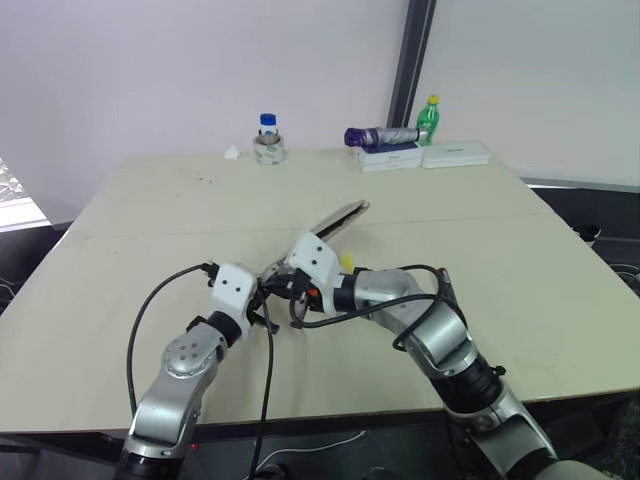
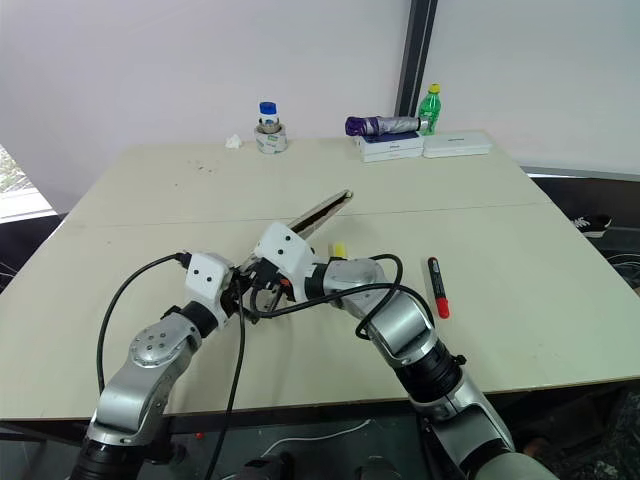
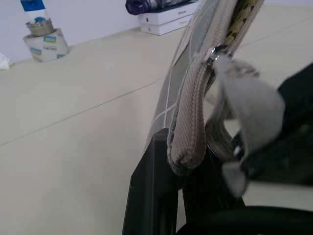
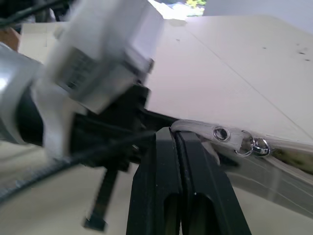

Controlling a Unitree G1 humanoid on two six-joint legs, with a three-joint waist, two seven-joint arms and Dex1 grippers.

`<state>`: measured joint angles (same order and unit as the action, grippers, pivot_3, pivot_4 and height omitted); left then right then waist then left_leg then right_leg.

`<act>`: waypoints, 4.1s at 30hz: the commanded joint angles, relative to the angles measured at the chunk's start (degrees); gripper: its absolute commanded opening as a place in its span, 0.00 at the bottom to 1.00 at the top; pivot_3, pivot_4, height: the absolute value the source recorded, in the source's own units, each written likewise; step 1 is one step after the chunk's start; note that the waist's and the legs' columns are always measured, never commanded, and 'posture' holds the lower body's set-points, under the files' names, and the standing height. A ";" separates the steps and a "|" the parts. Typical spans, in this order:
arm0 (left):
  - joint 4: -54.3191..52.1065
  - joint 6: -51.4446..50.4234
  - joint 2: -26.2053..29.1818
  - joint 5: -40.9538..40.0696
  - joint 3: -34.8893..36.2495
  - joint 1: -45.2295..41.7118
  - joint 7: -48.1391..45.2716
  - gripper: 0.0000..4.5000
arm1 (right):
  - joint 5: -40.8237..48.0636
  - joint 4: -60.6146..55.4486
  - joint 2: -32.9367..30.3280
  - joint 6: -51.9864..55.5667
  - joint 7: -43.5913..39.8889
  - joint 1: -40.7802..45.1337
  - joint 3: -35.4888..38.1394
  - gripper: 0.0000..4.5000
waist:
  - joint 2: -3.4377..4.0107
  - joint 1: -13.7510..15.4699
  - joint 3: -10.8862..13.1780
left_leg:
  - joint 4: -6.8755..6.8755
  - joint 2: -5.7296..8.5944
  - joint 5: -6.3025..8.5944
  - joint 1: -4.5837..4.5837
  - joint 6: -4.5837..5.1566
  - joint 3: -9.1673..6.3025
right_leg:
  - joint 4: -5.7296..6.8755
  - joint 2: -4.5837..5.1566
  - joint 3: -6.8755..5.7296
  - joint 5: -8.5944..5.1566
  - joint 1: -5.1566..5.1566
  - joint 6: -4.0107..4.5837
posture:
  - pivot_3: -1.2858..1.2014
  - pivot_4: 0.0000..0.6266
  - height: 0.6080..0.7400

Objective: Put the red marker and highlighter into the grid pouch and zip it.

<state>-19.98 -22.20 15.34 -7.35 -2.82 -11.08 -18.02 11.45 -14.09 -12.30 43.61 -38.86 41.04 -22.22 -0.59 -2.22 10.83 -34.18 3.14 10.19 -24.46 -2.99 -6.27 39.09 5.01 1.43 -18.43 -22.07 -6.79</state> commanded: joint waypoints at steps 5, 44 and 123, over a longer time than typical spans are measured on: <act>0.13 0.22 -1.04 1.41 -0.23 -2.65 1.53 0.00 | 2.31 -2.40 0.40 1.27 -1.38 0.80 0.97 0.01 | 0.00 -0.01 0.00 | 0.00 0.02 0.00 0.00 0.00 0.00 | 0.00 0.00 0.00 0.00 -0.01 0.00 | 0.52 0.24 1.00; 9.81 8.28 6.77 9.24 3.02 -3.75 0.06 0.00 | -3.75 5.39 -12.16 8.97 12.21 -6.08 11.88 0.20 | -0.03 0.46 0.02 | 0.04 0.03 0.00 -0.05 0.00 0.02 | -0.06 0.04 -0.01 -0.01 -0.03 0.00 | 0.52 0.24 1.00; 9.10 5.22 1.91 15.57 -7.53 -5.66 -5.26 0.00 | 5.20 3.18 -37.12 11.88 2.61 -21.39 32.35 0.98 | -0.09 1.58 0.05 | 0.00 0.01 0.04 0.01 0.06 -0.16 | -0.74 0.06 -0.35 0.00 0.54 -0.04 | 0.52 0.24 1.00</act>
<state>-9.92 -17.25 17.68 8.22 -10.23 -15.96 -23.90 16.52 -10.66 -50.15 54.85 -37.89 19.43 7.47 -0.69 -0.63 10.88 -34.18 3.16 10.22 -24.45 -2.93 -6.43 38.34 5.07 1.08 -18.43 -21.53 -6.83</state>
